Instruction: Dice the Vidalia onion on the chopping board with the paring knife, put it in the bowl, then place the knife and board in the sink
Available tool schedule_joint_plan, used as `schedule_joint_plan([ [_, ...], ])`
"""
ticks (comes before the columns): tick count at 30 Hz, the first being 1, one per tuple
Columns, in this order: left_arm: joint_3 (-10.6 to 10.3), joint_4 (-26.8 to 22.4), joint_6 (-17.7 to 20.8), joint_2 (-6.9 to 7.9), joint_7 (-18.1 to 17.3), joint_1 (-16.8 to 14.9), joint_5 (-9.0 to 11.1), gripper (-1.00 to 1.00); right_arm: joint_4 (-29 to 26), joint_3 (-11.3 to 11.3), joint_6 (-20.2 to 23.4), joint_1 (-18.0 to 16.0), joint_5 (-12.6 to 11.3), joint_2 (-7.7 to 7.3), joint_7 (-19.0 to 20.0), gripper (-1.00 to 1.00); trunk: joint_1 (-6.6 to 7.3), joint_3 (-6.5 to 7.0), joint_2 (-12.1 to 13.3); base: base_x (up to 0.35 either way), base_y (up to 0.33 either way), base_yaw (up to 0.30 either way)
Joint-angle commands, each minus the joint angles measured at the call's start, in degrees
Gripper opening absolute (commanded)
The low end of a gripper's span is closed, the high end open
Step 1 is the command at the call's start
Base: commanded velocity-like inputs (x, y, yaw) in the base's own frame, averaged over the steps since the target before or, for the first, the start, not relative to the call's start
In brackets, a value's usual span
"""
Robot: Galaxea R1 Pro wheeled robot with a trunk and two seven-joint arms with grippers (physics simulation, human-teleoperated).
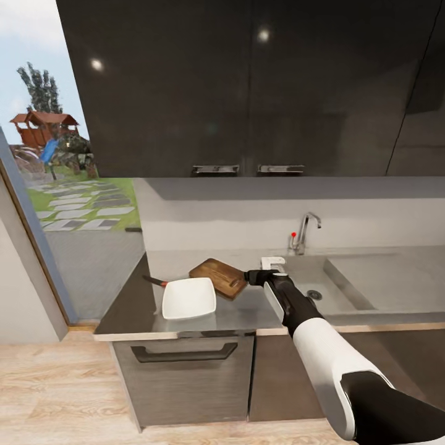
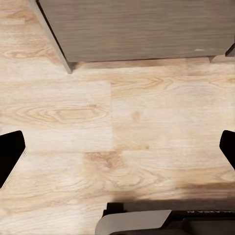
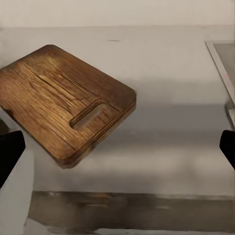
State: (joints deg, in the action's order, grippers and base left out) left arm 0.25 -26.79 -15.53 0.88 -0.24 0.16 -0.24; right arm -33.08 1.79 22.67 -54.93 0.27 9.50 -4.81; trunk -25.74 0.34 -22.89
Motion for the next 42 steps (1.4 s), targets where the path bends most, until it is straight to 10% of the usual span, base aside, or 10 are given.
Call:
schedule_joint_plan([
  [1, 0.0, 0.0, -0.1, 0.0, 0.0, 0.0, 0.0, 1.0, -0.1, 0.2, 0.3, 0.0, 0.0, -0.01, -0.3, 1.0, -0.04, -0.01, 0.0, 0.24, 0.202, 0.0],
  [42, -0.2, 0.3, -0.1, -0.02, 0.0, 0.0, -0.1, 1.0, 2.8, 0.0, 0.1, 0.0, -0.1, -2.66, -0.3, 1.0, -0.04, -2.77, 0.0, 0.089, 0.039, 0.0],
])
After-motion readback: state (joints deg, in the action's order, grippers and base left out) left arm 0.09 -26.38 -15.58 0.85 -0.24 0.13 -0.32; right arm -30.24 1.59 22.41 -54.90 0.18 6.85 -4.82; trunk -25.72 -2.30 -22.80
